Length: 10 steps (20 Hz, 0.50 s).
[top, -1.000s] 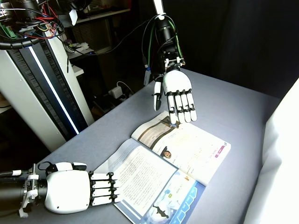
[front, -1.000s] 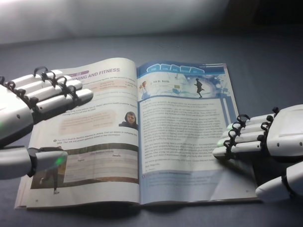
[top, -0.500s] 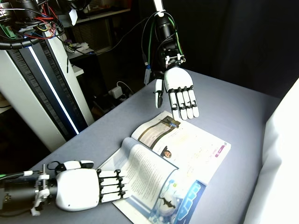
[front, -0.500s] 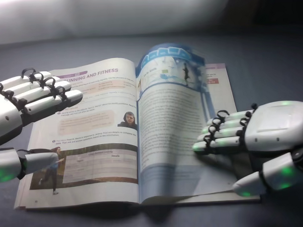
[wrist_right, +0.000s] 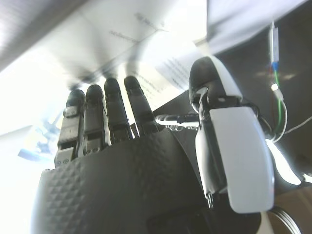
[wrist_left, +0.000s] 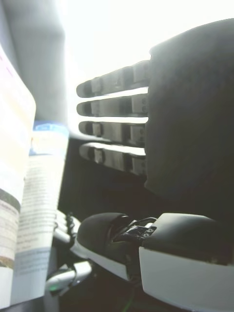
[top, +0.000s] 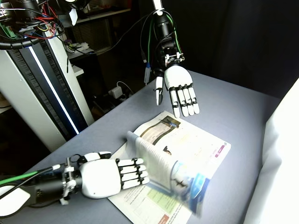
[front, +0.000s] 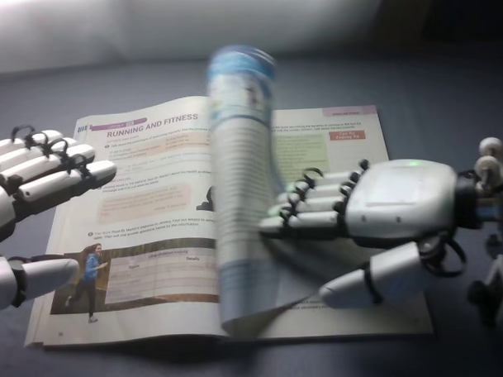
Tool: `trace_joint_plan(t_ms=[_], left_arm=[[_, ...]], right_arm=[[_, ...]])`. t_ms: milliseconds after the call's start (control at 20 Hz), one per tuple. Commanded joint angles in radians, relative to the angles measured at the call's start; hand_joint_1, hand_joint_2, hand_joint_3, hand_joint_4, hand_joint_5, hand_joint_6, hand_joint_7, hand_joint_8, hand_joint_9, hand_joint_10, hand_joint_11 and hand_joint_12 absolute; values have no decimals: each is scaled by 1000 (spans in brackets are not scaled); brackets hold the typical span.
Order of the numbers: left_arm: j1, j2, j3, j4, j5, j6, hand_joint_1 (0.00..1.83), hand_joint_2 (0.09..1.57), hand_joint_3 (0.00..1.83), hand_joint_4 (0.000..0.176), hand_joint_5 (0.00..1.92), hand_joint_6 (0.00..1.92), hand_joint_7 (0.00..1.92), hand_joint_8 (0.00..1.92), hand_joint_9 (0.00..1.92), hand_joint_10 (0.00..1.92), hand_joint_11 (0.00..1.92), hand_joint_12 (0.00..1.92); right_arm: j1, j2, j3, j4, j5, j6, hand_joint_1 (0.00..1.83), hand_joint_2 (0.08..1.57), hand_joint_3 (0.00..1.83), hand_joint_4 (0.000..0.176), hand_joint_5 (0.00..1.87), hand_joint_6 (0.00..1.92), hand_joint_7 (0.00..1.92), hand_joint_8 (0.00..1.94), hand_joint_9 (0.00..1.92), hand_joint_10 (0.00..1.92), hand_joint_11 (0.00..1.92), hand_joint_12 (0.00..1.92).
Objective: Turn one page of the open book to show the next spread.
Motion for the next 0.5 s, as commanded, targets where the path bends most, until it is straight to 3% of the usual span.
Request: trace_joint_plan(t_ms=[0,50,100,350,450], left_arm=[[1,11,-4,-31,-128,3,140,1376,0,47,0,0,0,0,0,0,0,0],[10,13,-7,-39,-133,6,130,1374,0,55,0,0,0,0,0,0,0,0],[20,14,-9,-47,-138,8,132,1378,0,40,0,0,0,0,0,0,0,0],[51,18,-12,-73,-157,13,133,1383,1,45,0,0,0,0,0,0,0,0],[60,18,-14,-76,-161,13,142,1385,1,60,0,0,0,0,0,0,0,0]], right_arm=[[11,-8,10,48,107,-3,0,1270,0,0,0,0,0,0,0,0,0,0],[16,-19,18,59,116,-5,0,1276,0,0,0,0,0,0,0,0,0,0],[23,-29,24,70,126,-9,0,1283,0,0,0,0,0,0,0,0,0,0],[59,-85,43,163,176,-101,0,1278,0,0,0,0,0,0,0,0,0,0],[80,-116,59,187,207,-116,0,1265,0,0,0,0,0,0,0,0,0,0]])
